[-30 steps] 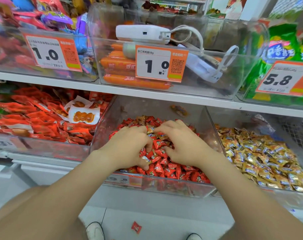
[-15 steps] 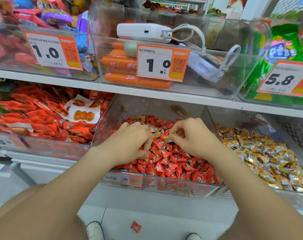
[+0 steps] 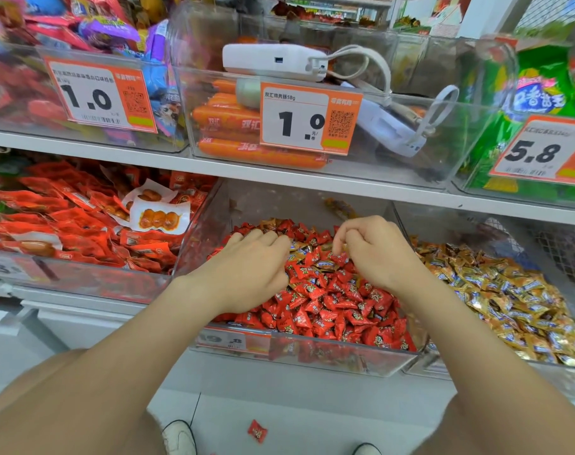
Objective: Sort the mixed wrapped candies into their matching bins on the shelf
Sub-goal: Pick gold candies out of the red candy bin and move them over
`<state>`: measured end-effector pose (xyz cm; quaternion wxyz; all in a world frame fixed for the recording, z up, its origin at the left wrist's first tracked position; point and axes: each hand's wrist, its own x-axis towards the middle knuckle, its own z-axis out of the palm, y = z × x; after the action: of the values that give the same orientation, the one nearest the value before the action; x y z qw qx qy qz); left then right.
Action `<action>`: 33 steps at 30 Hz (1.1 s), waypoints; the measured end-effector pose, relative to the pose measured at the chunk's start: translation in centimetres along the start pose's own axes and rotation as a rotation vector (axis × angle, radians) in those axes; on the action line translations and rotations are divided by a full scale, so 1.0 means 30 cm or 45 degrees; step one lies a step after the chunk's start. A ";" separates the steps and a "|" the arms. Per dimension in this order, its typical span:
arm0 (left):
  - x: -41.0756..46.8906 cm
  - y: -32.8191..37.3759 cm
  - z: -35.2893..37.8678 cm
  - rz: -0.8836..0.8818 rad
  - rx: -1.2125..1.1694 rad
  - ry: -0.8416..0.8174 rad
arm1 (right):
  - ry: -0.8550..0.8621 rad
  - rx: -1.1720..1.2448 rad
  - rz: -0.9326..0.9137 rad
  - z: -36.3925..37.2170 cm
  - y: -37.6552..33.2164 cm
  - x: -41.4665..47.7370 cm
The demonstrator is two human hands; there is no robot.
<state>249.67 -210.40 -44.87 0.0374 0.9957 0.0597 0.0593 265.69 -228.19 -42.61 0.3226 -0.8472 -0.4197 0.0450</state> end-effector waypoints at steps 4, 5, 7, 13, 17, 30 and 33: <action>0.005 -0.011 0.001 0.048 -0.215 -0.054 | 0.004 -0.094 0.029 0.012 0.020 0.002; 0.007 -0.008 -0.003 0.059 -0.243 -0.063 | -0.024 -0.110 -0.003 0.015 0.019 0.000; 0.010 0.006 -0.010 0.100 -0.277 -0.020 | -0.079 -0.061 -0.040 0.017 0.013 -0.002; 0.029 0.020 0.020 0.196 -0.208 -0.052 | -0.182 -0.251 -0.066 0.027 0.022 0.011; 0.046 0.016 0.034 0.164 -0.015 -0.124 | -0.360 -0.508 0.011 0.037 0.003 0.008; 0.033 0.013 0.007 0.032 -0.335 0.020 | -0.156 -0.291 0.058 0.019 0.021 0.019; 0.044 -0.004 0.008 -0.042 -0.373 0.063 | -0.077 -0.275 -0.010 0.015 0.019 0.014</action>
<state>250.98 -210.12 -44.97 0.1818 0.9767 0.0678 0.0915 266.20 -227.90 -43.22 0.2169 -0.8736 -0.4349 0.0239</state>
